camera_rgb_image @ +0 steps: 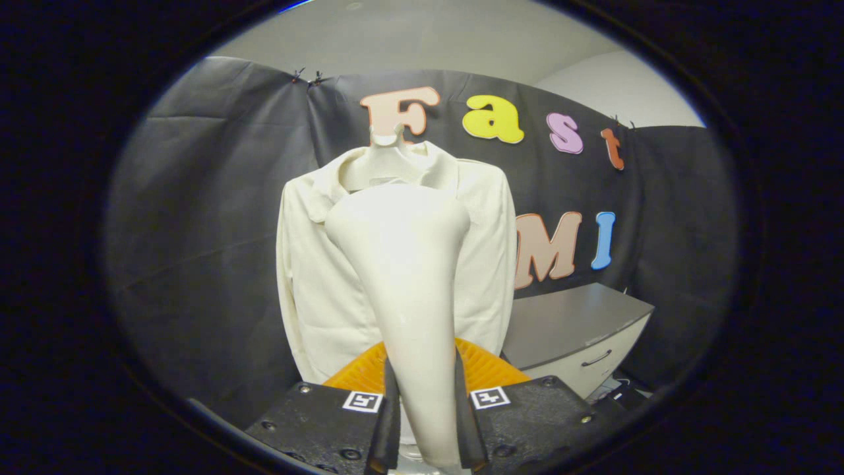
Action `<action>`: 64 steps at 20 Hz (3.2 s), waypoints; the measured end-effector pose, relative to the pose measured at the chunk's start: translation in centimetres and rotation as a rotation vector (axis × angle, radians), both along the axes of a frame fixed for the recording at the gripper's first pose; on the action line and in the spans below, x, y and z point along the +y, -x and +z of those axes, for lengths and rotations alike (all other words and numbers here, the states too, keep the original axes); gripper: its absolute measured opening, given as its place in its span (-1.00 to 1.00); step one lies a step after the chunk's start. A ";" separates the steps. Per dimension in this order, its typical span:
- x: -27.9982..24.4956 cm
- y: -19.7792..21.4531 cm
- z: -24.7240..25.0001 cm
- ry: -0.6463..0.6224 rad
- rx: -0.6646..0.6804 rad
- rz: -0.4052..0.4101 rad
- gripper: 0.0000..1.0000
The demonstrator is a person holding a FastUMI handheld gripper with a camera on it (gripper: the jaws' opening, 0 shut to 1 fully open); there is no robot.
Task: Iron the clothes twice with a garment steamer, once on the left side and once on the right side.
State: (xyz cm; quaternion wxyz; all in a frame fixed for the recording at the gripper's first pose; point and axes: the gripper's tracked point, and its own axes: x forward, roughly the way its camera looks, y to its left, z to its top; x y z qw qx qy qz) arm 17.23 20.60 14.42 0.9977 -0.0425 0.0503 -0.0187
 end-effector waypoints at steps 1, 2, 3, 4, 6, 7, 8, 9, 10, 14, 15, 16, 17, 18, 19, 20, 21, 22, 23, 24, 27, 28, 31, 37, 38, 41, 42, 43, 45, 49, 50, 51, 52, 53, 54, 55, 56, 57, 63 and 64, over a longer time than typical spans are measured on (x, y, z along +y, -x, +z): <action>0.6 -0.9 0.0 0.002 -0.002 0.002 -0.32; 1.2 -2.0 0.2 0.002 -0.010 0.004 -0.32; 2.0 -3.1 0.4 -0.002 -0.015 0.017 -0.32; 3.2 -4.2 0.4 -0.009 -0.015 0.035 -0.32; 5.4 -6.0 0.4 -0.016 -0.009 0.073 -0.32; 6.0 -6.9 0.1 -0.021 -0.005 0.077 -0.32; 6.7 -7.7 -0.3 -0.026 0.003 0.077 -0.32; 7.1 -8.3 -0.9 -0.027 0.017 0.074 -0.32; 7.4 -8.9 -1.5 -0.022 0.027 0.072 -0.32; 7.5 -10.3 -3.8 0.025 0.067 0.045 -0.31; 7.4 -10.3 -4.5 0.031 0.080 0.041 -0.31; 7.3 -10.2 -5.7 0.040 0.108 0.033 -0.31; 7.1 -10.2 -6.6 0.053 0.124 0.026 -0.31; 6.6 -10.2 -7.5 0.069 0.150 0.017 -0.31; 6.1 -10.1 -8.2 0.084 0.166 0.010 -0.31; 5.5 -9.8 -9.2 0.096 0.186 0.002 -0.31; 5.0 -9.5 -10.0 0.107 0.201 -0.007 -0.31; 4.5 -9.3 -11.0 0.123 0.227 -0.011 -0.31; 4.1 -9.1 -11.6 0.125 0.240 -0.012 -0.31; 3.8 -8.8 -12.6 0.124 0.256 -0.013 -0.30; 3.1 -7.9 -16.1 0.120 0.321 -0.016 -0.30; 3.0 -7.7 -17.3 0.127 0.350 -0.013 -0.30; 2.9 -6.5 -20.4 0.132 0.394 -0.018 -0.30; 2.9 -6.9 -25.9 0.119 0.429 -0.059 -0.30; 3.0 -7.0 -26.8 0.116 0.431 -0.070 -0.30; 2.7 -6.8 -29.7 0.096 0.451 -0.101 -0.30; 2.5 -6.9 -30.7 0.095 0.461 -0.113 -0.30; 2.3 -6.9 -31.8 0.094 0.477 -0.122 -0.29; 2.2 -6.8 -34.1 0.103 0.512 -0.141 -0.29; 1.4 -6.6 -38.1 0.098 0.554 -0.166 -0.29; 1.1 -6.7 -39.1 0.100 0.559 -0.168 -0.29; 0.8 -6.7 -39.8 0.105 0.559 -0.172 -0.29; 0.8 -6.6 -40.5 0.106 0.570 -0.177 -0.29; 0.6 -6.3 -41.2 0.104 0.581 -0.181 -0.29; 0.3 -6.2 -42.0 0.098 0.595 -0.191 -0.29; 0.3 -5.8 -42.7 0.092 0.603 -0.189 -0.29; 0.3 -5.5 -43.5 0.078 0.617 -0.189 -0.29; 0.3 -5.0 -44.1 0.071 0.630 -0.187 -0.29; 0.2 -1.5 -44.0 0.083 0.636 -0.118 -0.28; 0.2 -0.5 -43.4 0.085 0.624 -0.101 -0.28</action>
